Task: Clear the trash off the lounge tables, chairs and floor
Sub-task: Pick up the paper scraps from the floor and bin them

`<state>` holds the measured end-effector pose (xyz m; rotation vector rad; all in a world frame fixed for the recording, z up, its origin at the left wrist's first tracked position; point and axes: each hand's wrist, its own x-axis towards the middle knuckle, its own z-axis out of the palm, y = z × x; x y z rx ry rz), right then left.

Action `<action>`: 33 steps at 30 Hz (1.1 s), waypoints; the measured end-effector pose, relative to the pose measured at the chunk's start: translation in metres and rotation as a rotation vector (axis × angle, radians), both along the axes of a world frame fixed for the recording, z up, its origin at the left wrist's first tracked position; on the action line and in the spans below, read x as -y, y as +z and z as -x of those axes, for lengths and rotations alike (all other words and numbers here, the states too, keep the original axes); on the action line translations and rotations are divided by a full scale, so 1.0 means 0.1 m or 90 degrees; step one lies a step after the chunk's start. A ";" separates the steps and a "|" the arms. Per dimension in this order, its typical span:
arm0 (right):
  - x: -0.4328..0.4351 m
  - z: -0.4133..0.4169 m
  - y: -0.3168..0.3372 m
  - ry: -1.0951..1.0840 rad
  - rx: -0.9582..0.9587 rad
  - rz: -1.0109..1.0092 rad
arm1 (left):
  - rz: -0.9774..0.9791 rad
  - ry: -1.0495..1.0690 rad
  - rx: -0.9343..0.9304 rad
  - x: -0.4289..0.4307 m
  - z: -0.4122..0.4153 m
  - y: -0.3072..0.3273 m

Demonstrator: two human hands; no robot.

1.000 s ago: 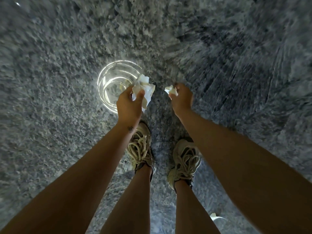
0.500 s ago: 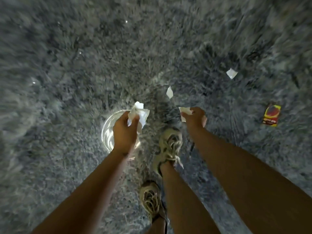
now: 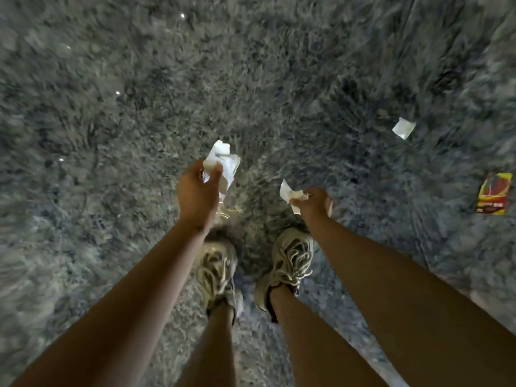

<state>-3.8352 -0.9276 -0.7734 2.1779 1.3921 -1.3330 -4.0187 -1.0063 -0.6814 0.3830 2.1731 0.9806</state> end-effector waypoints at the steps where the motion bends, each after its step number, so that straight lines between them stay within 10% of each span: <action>1: -0.02 0.04 -0.10 -0.012 -0.002 -0.003 | 0.001 -0.017 -0.002 -0.10 0.05 -0.11; 14: 0.32 0.39 -0.94 -0.089 0.144 -0.072 | 0.060 -0.186 0.077 -0.26 0.19 -1.03; 33: -1.64 -0.76 0.33 -0.434 0.076 -0.164 | 0.022 -0.476 -0.004 -2.37 -0.56 0.25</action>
